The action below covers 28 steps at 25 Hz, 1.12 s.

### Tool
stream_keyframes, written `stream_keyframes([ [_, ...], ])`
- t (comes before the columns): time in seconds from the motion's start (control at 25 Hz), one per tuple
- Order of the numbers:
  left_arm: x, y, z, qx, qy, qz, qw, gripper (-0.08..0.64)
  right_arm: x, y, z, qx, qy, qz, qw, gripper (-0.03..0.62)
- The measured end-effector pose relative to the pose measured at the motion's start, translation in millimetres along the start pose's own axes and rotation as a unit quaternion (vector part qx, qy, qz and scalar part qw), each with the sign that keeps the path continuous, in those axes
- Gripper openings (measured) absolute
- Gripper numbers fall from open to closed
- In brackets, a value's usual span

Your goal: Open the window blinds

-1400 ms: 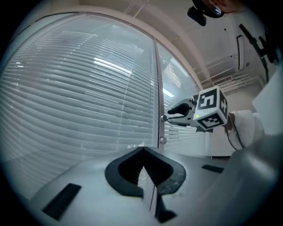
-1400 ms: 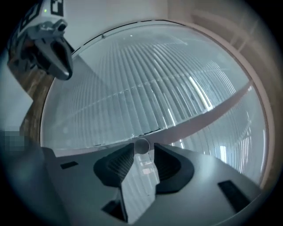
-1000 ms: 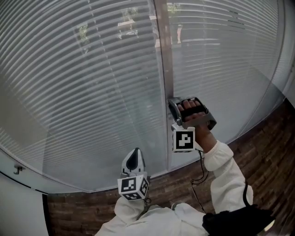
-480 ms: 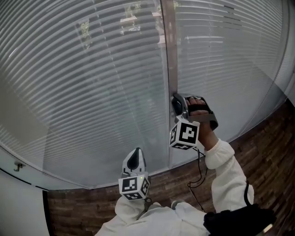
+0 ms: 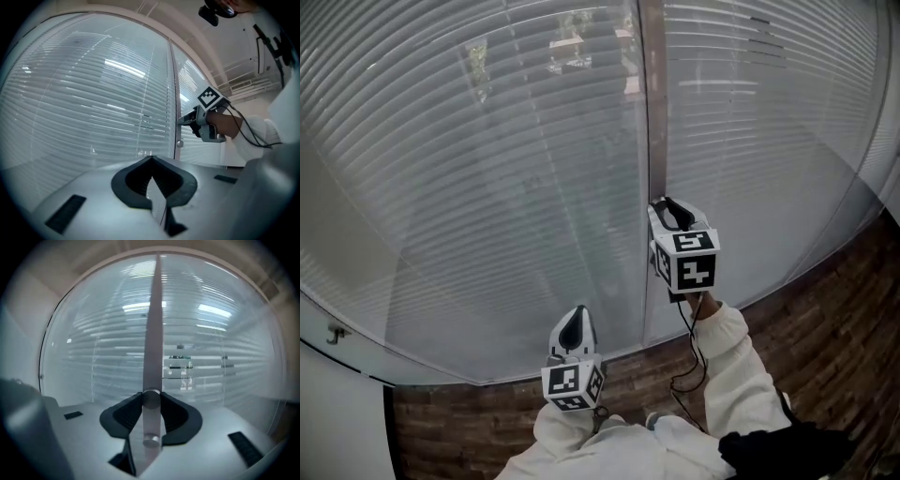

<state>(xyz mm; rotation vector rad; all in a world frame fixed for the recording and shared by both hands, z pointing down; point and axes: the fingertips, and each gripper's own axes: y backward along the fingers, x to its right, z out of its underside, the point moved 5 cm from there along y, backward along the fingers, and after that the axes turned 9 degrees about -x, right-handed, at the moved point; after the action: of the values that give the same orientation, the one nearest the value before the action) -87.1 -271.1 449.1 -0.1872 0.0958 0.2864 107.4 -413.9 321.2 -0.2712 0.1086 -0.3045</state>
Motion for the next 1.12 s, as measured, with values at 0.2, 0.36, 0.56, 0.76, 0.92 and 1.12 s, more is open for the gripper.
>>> stream_keyframes([
  [0.2,-2.3,4.3,0.9,0.002,0.002,-0.002,1.0,0.002,9.4,-1.3,7.4,0.042,-0.283,-0.094,0.954,0.129],
  [0.36,-5.5,7.4,1.4,0.003,0.002,-0.005,1.0,0.002,11.7,-2.1,11.8,0.071,-0.45,-0.143,0.879,0.129],
  [0.56,-13.0,10.8,1.8,0.003,0.003,-0.012,0.9999,0.002,12.0,-3.9,19.8,0.102,-0.602,-0.174,0.773,0.129],
  [0.76,-22.7,14.4,1.4,0.004,0.003,-0.02,0.9998,0.002,9.8,-7.0,28.8,0.13,-0.71,-0.185,0.667,0.129],
  [0.92,-28.2,11.6,1.3,0.001,0.004,-0.02,0.9998,0.002,9.8,-8.2,23.9,0.134,-0.661,-0.203,0.71,0.129],
  [1.12,-26.1,3.5,2.4,-0.003,0.003,-0.009,1.0,0.002,10.3,11.8,20.3,0.102,-0.292,-0.136,0.941,0.174],
])
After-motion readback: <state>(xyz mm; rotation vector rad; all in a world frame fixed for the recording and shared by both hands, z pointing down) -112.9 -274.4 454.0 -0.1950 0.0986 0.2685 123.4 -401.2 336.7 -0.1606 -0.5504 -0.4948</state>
